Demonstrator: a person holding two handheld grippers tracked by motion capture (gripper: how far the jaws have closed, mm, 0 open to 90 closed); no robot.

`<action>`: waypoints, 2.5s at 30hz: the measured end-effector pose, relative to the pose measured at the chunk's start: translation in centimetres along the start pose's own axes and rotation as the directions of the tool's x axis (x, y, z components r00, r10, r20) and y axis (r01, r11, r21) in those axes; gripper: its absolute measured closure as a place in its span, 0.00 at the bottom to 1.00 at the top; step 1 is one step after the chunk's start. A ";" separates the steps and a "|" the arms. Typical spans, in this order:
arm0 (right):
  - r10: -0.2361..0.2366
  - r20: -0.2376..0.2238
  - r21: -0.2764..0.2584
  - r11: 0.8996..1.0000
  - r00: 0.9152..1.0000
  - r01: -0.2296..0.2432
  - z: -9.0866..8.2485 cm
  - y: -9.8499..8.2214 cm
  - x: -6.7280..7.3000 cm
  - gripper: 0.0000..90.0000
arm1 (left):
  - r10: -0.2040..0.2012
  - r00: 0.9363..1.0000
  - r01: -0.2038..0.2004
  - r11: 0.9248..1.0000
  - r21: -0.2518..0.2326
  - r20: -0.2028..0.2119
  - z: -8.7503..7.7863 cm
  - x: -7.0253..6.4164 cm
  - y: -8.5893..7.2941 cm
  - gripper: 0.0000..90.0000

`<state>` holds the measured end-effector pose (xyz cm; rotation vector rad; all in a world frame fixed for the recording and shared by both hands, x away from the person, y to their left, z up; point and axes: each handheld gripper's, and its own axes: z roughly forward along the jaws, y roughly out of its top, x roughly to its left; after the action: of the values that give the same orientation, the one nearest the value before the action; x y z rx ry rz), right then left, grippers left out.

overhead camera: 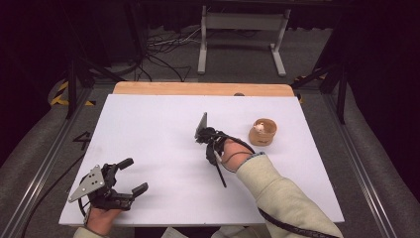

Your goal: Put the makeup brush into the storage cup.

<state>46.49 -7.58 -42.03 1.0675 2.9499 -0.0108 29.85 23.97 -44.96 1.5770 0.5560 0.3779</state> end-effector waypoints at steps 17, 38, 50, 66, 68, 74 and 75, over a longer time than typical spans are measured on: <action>-0.004 0.018 0.008 1.000 1.000 0.004 0.0 0.0 0.1 0.94 | -0.006 1.000 0.006 1.000 0.004 0.005 0.0 0.0 0.0 0.05; -0.023 0.024 -0.224 0.974 0.999 0.028 -5.8 -2.0 0.1 0.94 | -0.005 1.000 0.005 1.000 0.009 0.003 0.0 0.1 0.0 0.05; -0.015 -0.016 -0.485 0.875 1.000 0.005 -9.5 -5.2 -0.6 0.94 | -0.010 1.000 0.010 1.000 0.007 0.001 0.1 0.1 -0.1 0.05; -0.018 0.003 -0.832 0.554 1.000 0.012 -10.9 -10.3 -2.1 0.94 | -0.009 1.000 0.009 1.000 0.011 -0.005 0.2 0.1 -0.1 0.05; -0.019 0.022 -0.857 0.514 1.000 0.029 -10.8 -10.7 -2.1 0.94 | -0.013 1.000 0.013 1.000 0.009 -0.005 0.2 0.1 -0.1 0.05; -0.014 0.062 -0.905 0.421 0.998 0.062 -10.1 -11.7 -2.2 0.94 | -0.013 1.000 0.013 1.000 0.012 -0.003 0.2 0.1 -0.1 0.05; -0.014 0.062 -0.905 0.421 0.998 0.062 -10.1 -11.7 -2.2 0.94 | -0.013 1.000 0.013 1.000 0.012 -0.003 0.2 0.1 -0.1 0.05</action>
<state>40.69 -17.85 -31.87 0.7363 2.2341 1.3792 30.03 23.91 -45.07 1.5833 0.5714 0.3678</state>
